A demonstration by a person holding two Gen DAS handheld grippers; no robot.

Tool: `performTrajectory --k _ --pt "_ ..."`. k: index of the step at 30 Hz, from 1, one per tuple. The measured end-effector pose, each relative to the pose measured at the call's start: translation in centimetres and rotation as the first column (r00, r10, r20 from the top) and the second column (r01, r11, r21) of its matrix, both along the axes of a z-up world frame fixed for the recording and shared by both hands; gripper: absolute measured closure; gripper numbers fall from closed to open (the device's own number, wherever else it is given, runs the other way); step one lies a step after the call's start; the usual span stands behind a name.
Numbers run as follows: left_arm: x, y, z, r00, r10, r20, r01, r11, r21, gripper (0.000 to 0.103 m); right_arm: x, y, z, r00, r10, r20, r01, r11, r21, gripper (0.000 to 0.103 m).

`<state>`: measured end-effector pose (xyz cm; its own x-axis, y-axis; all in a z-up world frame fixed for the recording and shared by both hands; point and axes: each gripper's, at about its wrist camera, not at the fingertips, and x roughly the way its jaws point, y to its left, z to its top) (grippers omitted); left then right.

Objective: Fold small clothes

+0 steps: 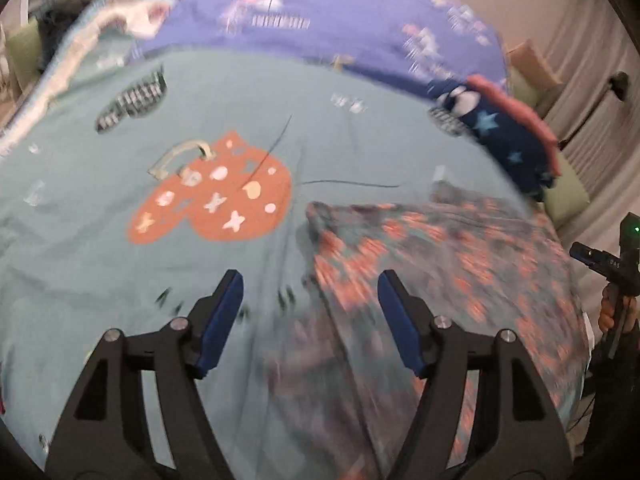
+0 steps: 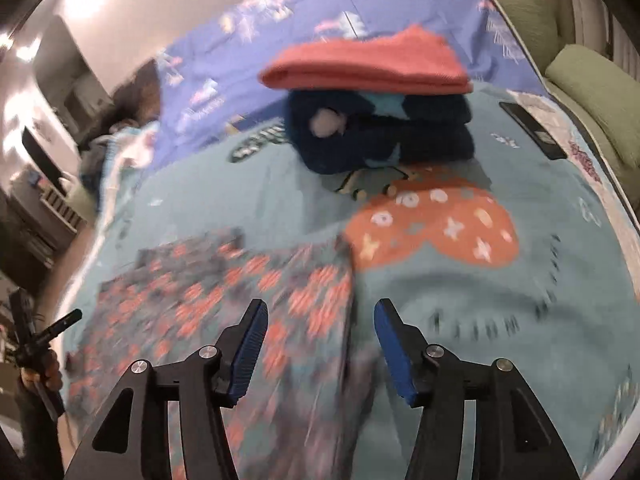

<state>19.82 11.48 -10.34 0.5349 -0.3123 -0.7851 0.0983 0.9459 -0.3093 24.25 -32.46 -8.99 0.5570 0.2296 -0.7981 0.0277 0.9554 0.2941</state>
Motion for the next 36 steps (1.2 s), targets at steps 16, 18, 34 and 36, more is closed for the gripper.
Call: performTrajectory --k 16,18,34,36 --pt "2.1 -1.0 4.1 0.960 0.008 0.281 -0.015 1.000 0.021 0.097 2.7 0.1 0.8 0.993 0.012 0.117 -0.019 0.998 0.061 0.099" --pt "3.5 -1.0 2.0 0.974 0.020 0.225 -0.037 0.997 0.071 0.095 3.9 0.1 -1.8 1.000 -0.011 0.029 0.010 1.000 0.025 0.098" --pt "-10.5 -3.4 5.0 0.957 -0.126 0.262 0.129 0.992 0.005 0.066 -12.2 4.8 1.1 0.987 0.158 0.015 -0.158 0.987 0.008 0.082" --pt "-11.4 -4.4 2.7 0.971 -0.145 0.188 0.138 0.989 0.047 0.066 -13.4 4.4 -1.9 0.995 0.081 -0.063 -0.087 0.992 -0.089 0.084"
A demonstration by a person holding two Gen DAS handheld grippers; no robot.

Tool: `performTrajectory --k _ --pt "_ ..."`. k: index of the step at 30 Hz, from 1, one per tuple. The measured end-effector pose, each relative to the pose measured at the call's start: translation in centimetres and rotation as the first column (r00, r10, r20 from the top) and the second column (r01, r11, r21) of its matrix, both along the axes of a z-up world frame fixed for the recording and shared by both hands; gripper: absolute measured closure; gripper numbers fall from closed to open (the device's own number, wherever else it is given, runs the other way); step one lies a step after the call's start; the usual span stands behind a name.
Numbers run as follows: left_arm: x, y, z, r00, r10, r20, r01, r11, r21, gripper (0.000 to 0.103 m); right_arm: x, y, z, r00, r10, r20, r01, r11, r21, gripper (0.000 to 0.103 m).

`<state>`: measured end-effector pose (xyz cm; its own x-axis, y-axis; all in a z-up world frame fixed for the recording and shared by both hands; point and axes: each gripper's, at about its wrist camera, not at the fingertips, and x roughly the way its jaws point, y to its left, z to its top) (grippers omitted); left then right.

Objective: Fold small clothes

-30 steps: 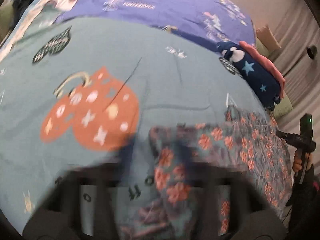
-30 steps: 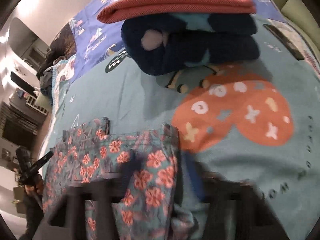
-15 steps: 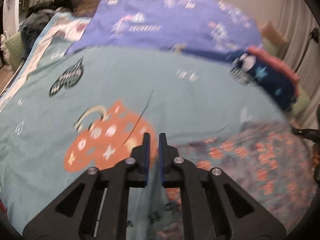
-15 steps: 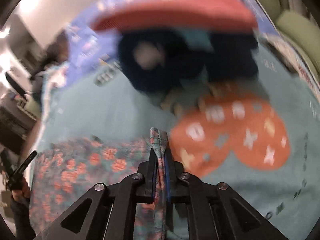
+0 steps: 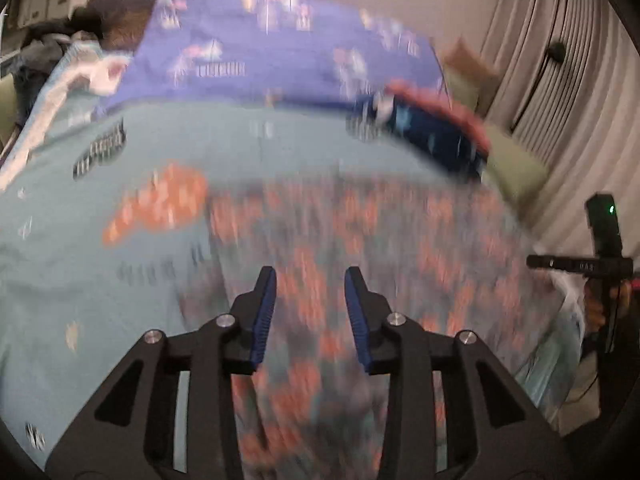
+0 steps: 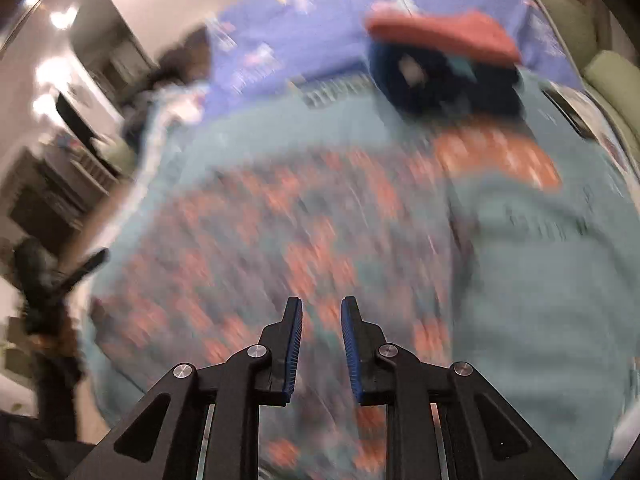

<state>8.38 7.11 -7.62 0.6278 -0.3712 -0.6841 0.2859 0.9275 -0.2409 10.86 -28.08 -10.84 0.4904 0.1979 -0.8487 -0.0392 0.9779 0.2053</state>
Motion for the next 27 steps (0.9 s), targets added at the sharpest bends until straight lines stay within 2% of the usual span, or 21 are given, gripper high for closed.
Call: performTrajectory --k 1,2,4,5,7,9,10,11,13,15,16,18,20,23,27 --pt "-0.2 -0.3 -1.6 0.999 0.011 -0.039 -0.010 0.999 0.036 0.066 -0.6 -0.7 -1.2 0.999 -0.036 -0.008 0.036 0.999 -0.003 0.086" --pt "-0.4 -0.4 -3.1 0.997 0.023 -0.067 -0.018 0.997 0.076 0.066 -1.3 -1.6 -1.2 0.998 -0.054 0.019 0.053 0.998 0.036 0.087" --pt "-1.7 -0.5 -3.5 1.000 0.026 0.007 -0.026 0.993 0.113 0.065 -2.2 -2.2 -0.4 0.996 -0.087 0.026 0.086 0.995 0.048 0.086" --pt "-2.1 -0.5 -3.0 1.000 0.031 -0.002 -0.031 0.992 0.120 0.065 -2.4 -2.2 0.2 0.995 -0.094 0.026 0.094 0.995 0.028 0.086" --pt "-2.6 0.1 -1.5 0.999 0.046 -0.010 -0.046 0.996 0.082 0.065 -3.2 -1.2 1.8 0.995 -0.081 0.064 0.083 0.996 -0.020 0.084" --pt "-3.8 0.8 0.0 0.998 0.052 0.022 -0.053 0.997 0.054 0.064 -4.2 0.2 2.7 0.995 -0.028 0.100 0.032 0.998 -0.045 0.084" --pt "-4.3 1.1 0.5 0.998 0.057 0.036 -0.059 0.997 0.050 0.061 -4.7 0.8 3.1 0.994 -0.003 0.114 0.008 0.999 -0.044 0.084" --pt "-4.9 1.6 0.8 0.997 0.061 0.047 -0.063 0.997 0.044 0.054 -5.2 1.3 3.2 0.993 0.011 0.119 -0.007 0.999 -0.039 0.083" --pt "-5.8 2.2 0.0 0.997 0.068 0.035 -0.069 0.996 0.048 0.050 -4.8 2.0 1.7 0.996 0.021 0.082 -0.019 0.999 -0.033 0.074" --pt "-6.0 2.5 -2.7 0.995 0.088 -0.034 -0.084 0.990 0.117 0.049 -4.2 2.3 -0.7 1.000 -0.015 -0.012 0.014 0.995 -0.097 0.074" --pt "-6.1 2.6 -3.8 0.994 0.094 -0.058 -0.085 0.987 0.140 0.047 -4.5 2.2 -1.2 1.000 -0.026 -0.003 0.025 0.994 -0.105 0.074" --pt "-7.2 3.5 -4.0 0.992 0.116 -0.041 -0.112 0.990 0.087 0.045 -5.0 2.8 -0.5 0.999 -0.039 0.018 0.041 0.990 -0.137 0.073" --pt "-7.4 4.1 -3.4 0.990 0.132 -0.053 -0.130 0.990 0.052 0.045 -5.3 4.3 0.8 0.999 -0.006 0.046 0.014 0.985 -0.170 0.073" --pt "-7.7 4.4 -2.6 0.990 0.135 -0.034 -0.133 0.990 0.049 0.045 -6.1 8.2 3.3 0.986 0.121 0.116 -0.101 0.980 -0.169 0.073" --pt "-8.2 4.8 -2.0 0.990 0.141 0.001 -0.141 0.989 0.051 0.045 -7.0 15.1 4.6 0.933 0.315 0.173 -0.278 0.938 -0.207 0.065"
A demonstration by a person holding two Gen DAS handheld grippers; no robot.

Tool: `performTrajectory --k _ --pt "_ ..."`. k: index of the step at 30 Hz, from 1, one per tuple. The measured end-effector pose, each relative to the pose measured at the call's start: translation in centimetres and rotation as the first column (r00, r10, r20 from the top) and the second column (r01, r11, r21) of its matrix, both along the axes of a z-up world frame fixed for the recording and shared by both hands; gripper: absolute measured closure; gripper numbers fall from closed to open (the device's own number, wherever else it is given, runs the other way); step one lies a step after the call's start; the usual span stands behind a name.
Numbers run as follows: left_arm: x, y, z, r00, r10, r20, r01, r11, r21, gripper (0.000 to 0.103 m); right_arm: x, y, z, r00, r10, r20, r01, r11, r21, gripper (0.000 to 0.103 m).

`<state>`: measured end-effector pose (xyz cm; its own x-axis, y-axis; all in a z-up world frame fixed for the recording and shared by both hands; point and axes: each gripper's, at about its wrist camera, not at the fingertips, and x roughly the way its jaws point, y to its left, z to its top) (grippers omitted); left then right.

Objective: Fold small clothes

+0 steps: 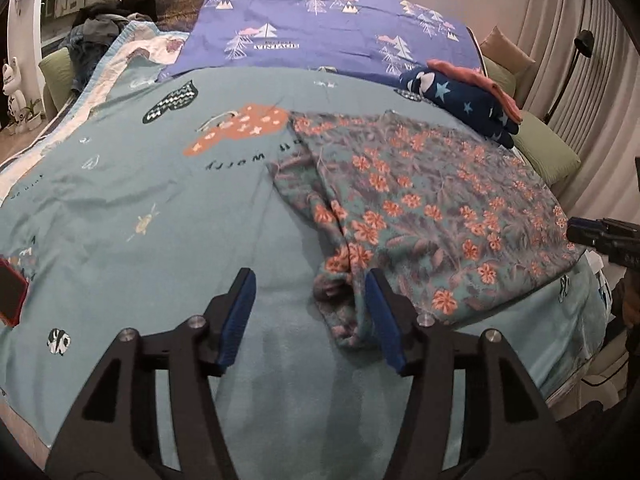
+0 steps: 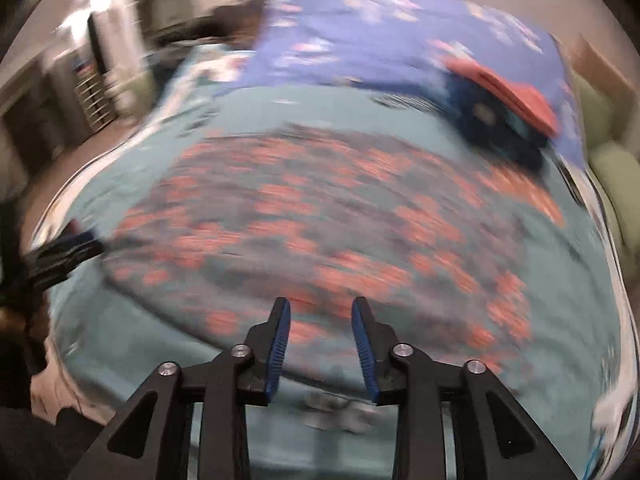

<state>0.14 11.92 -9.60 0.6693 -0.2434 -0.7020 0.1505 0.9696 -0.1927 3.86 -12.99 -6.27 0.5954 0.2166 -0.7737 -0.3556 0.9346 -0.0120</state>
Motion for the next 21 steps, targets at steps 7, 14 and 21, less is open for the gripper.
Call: performTrajectory --k 7,14,21 --pt "-0.4 1.5 0.0 1.000 0.024 0.006 -0.024 0.999 -0.044 0.043 -1.5 9.4 -1.8 0.977 0.213 0.020 -0.211 0.976 -0.053 0.063" --pt "0.0 4.0 -0.5 0.999 0.038 0.001 -0.038 0.994 -0.098 0.037 -3.2 16.0 -4.5 0.947 0.311 0.078 -0.296 0.941 -0.163 0.051" --pt "3.5 7.6 -2.3 0.997 -0.003 -0.074 -0.022 0.941 -0.337 0.036 -3.1 19.9 -7.0 0.936 0.334 0.113 -0.299 0.922 -0.248 0.050"
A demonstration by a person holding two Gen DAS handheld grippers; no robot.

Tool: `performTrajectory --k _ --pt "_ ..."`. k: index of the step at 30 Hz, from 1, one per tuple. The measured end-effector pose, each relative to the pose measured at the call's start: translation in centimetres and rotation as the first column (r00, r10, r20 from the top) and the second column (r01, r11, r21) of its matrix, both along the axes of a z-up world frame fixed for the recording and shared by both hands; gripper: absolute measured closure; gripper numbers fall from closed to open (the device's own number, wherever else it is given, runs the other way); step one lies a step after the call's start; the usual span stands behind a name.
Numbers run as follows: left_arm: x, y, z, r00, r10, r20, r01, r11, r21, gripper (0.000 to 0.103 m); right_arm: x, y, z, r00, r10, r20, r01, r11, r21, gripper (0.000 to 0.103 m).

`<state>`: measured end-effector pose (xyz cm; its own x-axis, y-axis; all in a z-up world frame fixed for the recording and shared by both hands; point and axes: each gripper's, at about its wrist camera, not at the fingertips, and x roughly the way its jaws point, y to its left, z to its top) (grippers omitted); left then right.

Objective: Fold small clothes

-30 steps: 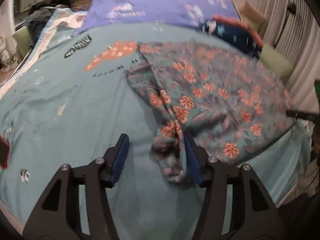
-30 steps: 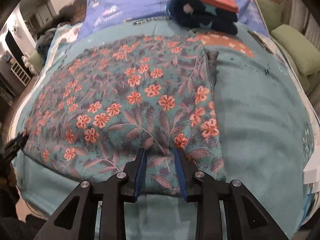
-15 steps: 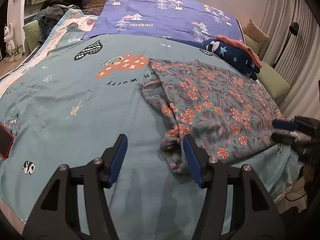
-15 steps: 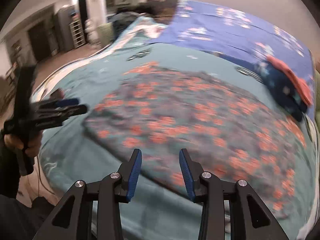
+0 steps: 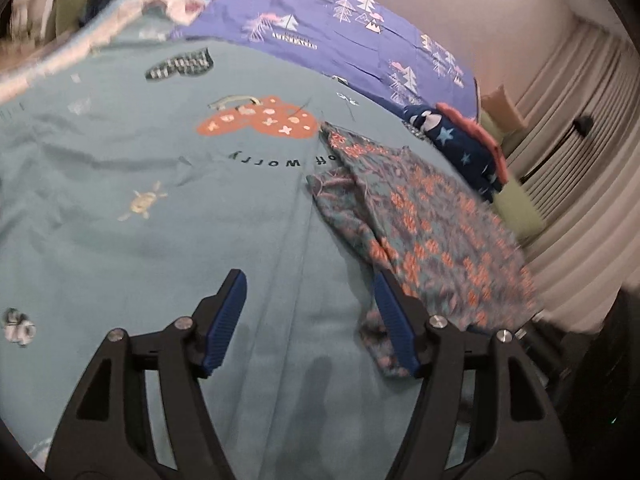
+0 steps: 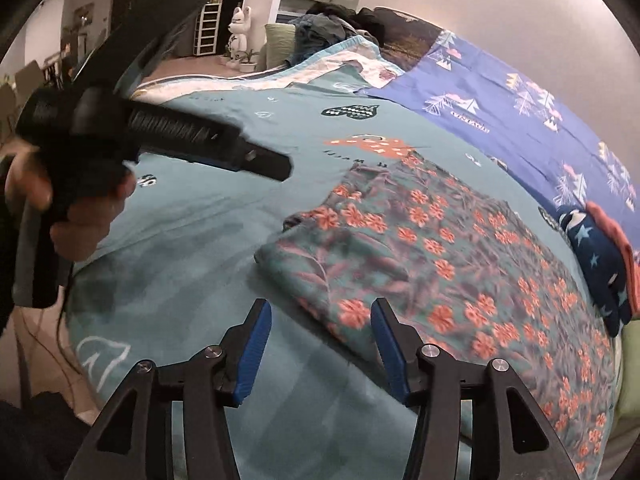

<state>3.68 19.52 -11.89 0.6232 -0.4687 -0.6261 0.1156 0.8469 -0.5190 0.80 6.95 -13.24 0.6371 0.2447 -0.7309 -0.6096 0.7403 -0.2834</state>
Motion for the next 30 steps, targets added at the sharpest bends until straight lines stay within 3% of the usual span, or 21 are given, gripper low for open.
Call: performTrajectory --k 6,11,14,19,21,23,24,27,30 --pt "2.7 0.3 0.0 0.998 -0.067 0.001 0.067 0.991 -0.116 0.035 1.1 1.9 -1.2 0.998 -0.029 0.061 0.033 0.998 -0.057 0.050" --pt "6.0 -1.7 -0.6 0.979 -0.203 -0.023 0.193 0.955 -0.225 0.031 1.5 3.2 -1.6 0.992 -0.031 0.124 0.042 0.995 -0.087 0.048" --pt "8.5 -3.5 -1.8 0.964 -0.253 -0.086 0.226 0.944 -0.241 0.031 2.3 3.3 -1.6 0.991 -0.061 0.119 0.069 0.995 -0.066 0.048" --pt "11.3 -4.8 -1.6 0.961 -0.265 -0.082 0.237 0.938 -0.253 0.032 3.3 2.7 -1.4 0.992 -0.101 0.070 0.102 0.995 -0.016 0.048" --pt "12.1 -5.3 -1.4 0.959 -0.269 -0.089 0.242 0.942 -0.234 0.053 3.4 2.7 -1.2 0.992 -0.115 0.055 0.115 0.993 0.000 0.051" --pt "12.7 -5.6 -1.2 0.956 -0.277 -0.094 0.253 0.945 -0.206 0.070 3.6 2.5 -1.2 0.989 -0.137 0.052 0.137 0.991 0.008 0.060" --pt "12.9 -5.7 -1.1 0.955 -0.280 -0.099 0.257 0.946 -0.196 0.076 3.8 2.4 -1.1 0.987 -0.151 0.049 0.151 0.988 0.017 0.070" --pt "13.2 -5.4 -0.9 0.956 -0.271 -0.112 0.248 0.951 -0.185 0.087 4.3 1.6 -0.7 0.982 -0.186 0.012 0.185 0.980 0.074 0.089" --pt "13.2 -5.4 -0.4 0.960 -0.258 -0.108 0.238 0.957 -0.166 0.091 4.6 0.9 -0.2 0.979 -0.201 -0.039 0.204 0.971 0.127 0.092"
